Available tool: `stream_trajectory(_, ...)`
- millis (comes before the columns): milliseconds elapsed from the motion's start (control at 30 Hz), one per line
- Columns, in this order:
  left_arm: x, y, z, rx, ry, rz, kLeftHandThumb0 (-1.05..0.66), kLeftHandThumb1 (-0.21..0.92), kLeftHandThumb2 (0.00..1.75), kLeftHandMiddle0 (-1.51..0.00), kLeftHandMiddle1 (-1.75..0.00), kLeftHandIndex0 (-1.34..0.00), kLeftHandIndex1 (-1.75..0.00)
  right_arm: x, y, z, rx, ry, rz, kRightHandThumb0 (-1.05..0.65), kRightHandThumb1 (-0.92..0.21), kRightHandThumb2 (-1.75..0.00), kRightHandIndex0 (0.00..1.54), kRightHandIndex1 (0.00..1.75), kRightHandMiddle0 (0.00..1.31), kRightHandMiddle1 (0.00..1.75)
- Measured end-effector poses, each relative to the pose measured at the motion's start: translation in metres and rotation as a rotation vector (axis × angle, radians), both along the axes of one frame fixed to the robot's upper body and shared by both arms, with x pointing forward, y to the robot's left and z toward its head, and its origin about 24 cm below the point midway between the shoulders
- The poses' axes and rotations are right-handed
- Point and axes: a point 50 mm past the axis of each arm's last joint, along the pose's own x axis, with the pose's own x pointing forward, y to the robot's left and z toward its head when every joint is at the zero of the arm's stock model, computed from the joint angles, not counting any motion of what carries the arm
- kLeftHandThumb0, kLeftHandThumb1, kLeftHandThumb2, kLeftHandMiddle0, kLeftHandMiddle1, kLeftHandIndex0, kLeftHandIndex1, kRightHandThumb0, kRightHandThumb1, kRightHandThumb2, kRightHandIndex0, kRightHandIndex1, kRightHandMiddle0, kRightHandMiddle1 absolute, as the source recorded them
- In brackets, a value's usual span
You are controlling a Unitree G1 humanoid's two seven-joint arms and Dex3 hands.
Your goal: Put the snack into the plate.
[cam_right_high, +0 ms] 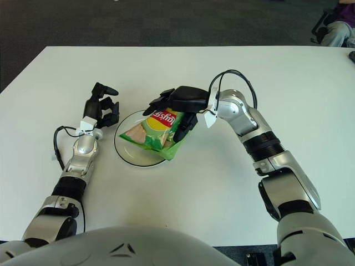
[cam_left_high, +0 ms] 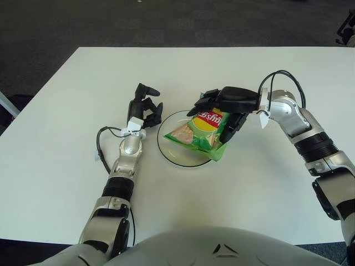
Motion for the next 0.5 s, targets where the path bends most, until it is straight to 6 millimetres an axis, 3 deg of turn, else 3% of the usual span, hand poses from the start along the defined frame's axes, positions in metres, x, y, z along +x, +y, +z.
stream_trajectory(500, -0.0008, -0.0014, -0.0005, 0.002, 0.007, -0.004, -0.38, 0.66, 0.86, -0.90, -1.75, -0.36, -1.75, -0.0004, 0.0029, 0.0004, 0.023, -0.001, 0.011, -0.20, -0.92, -0.18, 0.09, 0.00, 0.24, 0.00)
